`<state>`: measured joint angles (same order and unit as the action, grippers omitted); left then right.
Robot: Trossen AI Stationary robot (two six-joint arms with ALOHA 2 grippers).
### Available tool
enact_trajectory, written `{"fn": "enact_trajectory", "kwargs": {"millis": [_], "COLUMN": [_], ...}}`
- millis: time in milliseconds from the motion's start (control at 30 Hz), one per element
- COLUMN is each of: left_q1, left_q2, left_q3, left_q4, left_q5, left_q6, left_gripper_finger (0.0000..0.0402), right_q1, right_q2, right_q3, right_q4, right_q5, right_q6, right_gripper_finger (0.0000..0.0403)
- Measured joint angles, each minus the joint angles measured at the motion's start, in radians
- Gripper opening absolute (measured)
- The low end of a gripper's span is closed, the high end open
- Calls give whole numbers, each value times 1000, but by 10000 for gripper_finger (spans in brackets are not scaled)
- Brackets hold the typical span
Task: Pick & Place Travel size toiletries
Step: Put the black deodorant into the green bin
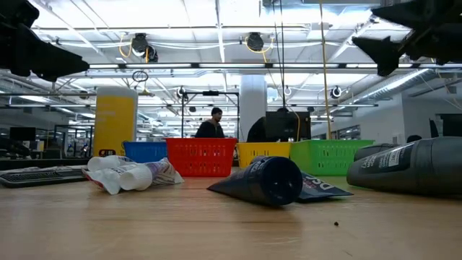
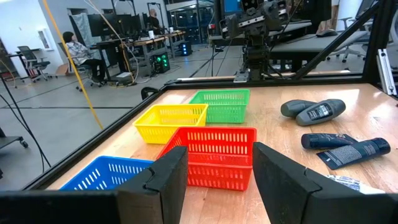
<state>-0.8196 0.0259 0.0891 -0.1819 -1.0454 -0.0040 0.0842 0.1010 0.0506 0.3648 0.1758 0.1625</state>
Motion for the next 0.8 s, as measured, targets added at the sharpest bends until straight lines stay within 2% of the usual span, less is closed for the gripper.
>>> {"fn": "enact_trajectory", "kwargs": {"millis": [133,233,300,400,533,667,800], "left_q1": [0,0,0,0,-1,-1,0], "left_q2": [0,0,0,0,0,0,0], "left_q3": [0,0,0,0,0,0,0], "left_q4": [0,0,0,4,4,2,1], "left_q5": [0,0,1,2,7,8,8], "left_q6": [0,0,0,0,0,0,0], "left_gripper_finger": [179,179,180,179,180,180,180], "right_q1": [45,93,126,174,234,296,359], "right_q2": [136,326,480,679,884,1012,1104], "right_q3": [132,282,379,558,790,1014,1158], "right_q4": [-189,-281,-383,-491,-690,-854,-993], "right_q5": [112,260,306,336,373,375,373], "right_q6": [4,-18,-31,-44,-32,34,165], "right_gripper_finger": [311,311,311,311,311,311,311]}}
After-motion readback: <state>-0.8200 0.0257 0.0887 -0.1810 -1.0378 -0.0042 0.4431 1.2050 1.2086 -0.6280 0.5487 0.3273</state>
